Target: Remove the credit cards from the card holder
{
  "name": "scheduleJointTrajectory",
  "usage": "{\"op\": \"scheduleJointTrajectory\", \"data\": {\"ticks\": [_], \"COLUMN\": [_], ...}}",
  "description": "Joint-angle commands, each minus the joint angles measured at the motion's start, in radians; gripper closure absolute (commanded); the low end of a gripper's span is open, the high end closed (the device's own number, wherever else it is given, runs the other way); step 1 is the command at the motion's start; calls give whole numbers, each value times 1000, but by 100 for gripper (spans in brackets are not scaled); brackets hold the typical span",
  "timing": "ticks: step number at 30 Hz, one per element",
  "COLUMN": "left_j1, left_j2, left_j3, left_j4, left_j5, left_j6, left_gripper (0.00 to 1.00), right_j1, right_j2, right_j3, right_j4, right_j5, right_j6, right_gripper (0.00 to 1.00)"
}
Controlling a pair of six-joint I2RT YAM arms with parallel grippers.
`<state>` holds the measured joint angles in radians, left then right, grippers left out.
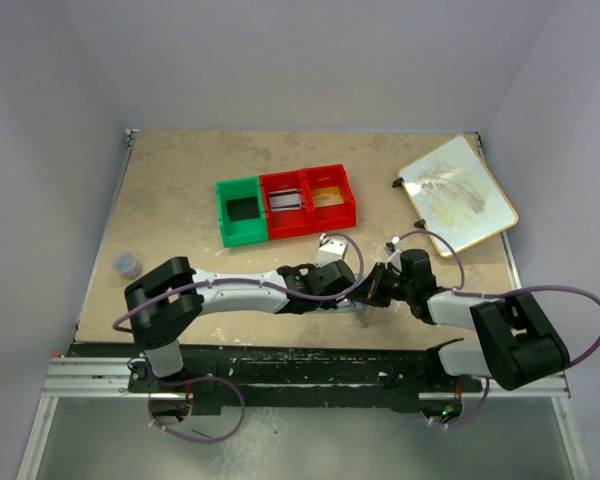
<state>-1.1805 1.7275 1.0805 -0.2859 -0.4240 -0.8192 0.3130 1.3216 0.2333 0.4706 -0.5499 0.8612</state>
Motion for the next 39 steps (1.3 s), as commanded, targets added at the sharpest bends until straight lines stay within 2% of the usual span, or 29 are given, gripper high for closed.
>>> {"op": "scheduleJointTrajectory", "data": {"ticks": [1, 6, 12, 14, 21, 25, 27, 28, 33, 39], "left_j1": [1, 1, 1, 1, 1, 2, 5, 7, 18, 25], "left_j2": [63, 84, 90, 88, 80, 71, 66, 63, 32, -16], "left_j3": [6, -43, -74, -78, -86, -82, -77, -72, -74, -84], "left_j4": [-11, 2, 20, 21, 19, 8, 0, -7, -19, -26], "left_j5": [9, 5, 11, 11, 8, -8, -15, -23, -43, -59], "left_j6": [-31, -51, -50, -47, -42, -43, -43, -44, -42, -38], "left_gripper": [100, 100, 100, 100, 100, 100, 100, 100, 100, 100], "right_j1": [-3, -3, -3, -3, -1, 3, 3, -2, -13, -23], "right_j2": [-10, 12, 65, 97, 223, 213, 195, 178, -17, -274], "right_j3": [-26, -35, -41, -38, -6, 2, -2, -8, -1, 101], "right_j4": [39, 130, 259, 308, 445, 431, 394, 373, 78, -307], "right_j5": [-25, -80, -106, -125, -121, -109, -147, -148, -22, 149], "right_j6": [16, 30, 61, 71, 108, 87, 78, 83, 5, -109], "right_gripper": [100, 98, 79, 77, 77, 87, 98, 100, 100, 100]}}
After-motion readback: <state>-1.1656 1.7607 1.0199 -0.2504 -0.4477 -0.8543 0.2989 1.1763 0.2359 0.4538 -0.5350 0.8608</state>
